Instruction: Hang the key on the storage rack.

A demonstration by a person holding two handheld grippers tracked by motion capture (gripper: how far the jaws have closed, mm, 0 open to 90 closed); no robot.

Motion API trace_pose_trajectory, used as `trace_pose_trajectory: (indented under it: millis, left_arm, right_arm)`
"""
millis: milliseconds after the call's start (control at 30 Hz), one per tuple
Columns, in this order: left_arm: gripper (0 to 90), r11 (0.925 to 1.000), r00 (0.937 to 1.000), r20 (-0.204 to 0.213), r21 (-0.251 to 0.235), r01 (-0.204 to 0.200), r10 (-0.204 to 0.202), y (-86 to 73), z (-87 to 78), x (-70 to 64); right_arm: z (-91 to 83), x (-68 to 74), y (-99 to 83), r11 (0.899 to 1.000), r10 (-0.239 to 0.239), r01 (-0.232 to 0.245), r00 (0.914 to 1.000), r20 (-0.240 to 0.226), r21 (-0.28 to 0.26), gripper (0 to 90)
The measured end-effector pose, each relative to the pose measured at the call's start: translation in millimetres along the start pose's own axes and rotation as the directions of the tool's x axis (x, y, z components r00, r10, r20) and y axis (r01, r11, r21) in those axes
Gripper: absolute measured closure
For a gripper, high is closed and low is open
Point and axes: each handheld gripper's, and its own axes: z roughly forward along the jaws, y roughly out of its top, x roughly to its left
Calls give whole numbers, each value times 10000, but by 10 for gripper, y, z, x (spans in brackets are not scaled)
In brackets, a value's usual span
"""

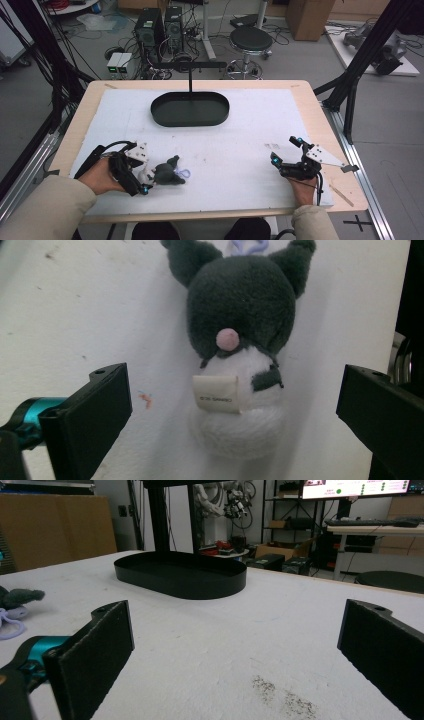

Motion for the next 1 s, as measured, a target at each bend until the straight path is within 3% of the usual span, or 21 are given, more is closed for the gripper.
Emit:
trace_pose_trajectory:
  millis: [100, 367, 467, 533, 567, 600, 700, 833, 1000]
  left_arm:
    - [40, 9994, 9998, 192, 342, -86, 80, 15, 41, -5]
    - [138, 9981, 9995, 281, 609, 122, -140, 15, 80, -11]
    - [273, 9968, 9985, 501, 785, 162, -202, 18, 85, -24]
    - [363, 9952, 9991, 361, 961, 207, -243, 21, 100, -41]
    - [363, 9947, 9994, 235, 998, 236, -260, 21, 107, -49]
    - [445, 9942, 9996, 102, 1041, 257, -269, 22, 106, -51]
    - [520, 9941, 9986, -117, 946, 531, -522, 21, 93, -46]
    - [550, 9956, 9991, -185, 850, 392, -378, 13, 90, -56]
    - [568, 9931, 9971, -83, 887, 767, -762, 15, 75, -28]
  right_arm:
    - [0, 0, 0, 10000, -21, 21, 10000, 3, 0, 6]
    - [2, 2, 0, 10000, -11, 11, 10000, 19, -23, 6]
    - [3, 3, 0, 10000, -73, 73, 10000, 43, -7, 6]
    - [5, 3, 1, 10000, -78, 78, 10000, 35, 24, 6]
    - [5, 3, 1, 10000, -78, 78, 10000, 35, 24, 6]
    - [8, 7, 2, 9999, -85, 84, 10000, 46, 65, 6]
    - [8, 6, 2, 9999, -110, 110, 9999, 55, 70, 6]
    - [7, 10, 2, 9999, -61, 60, 10000, 43, 96, 6]
    - [8, 7, 3, 9999, -94, 94, 9999, 55, 68, 6]
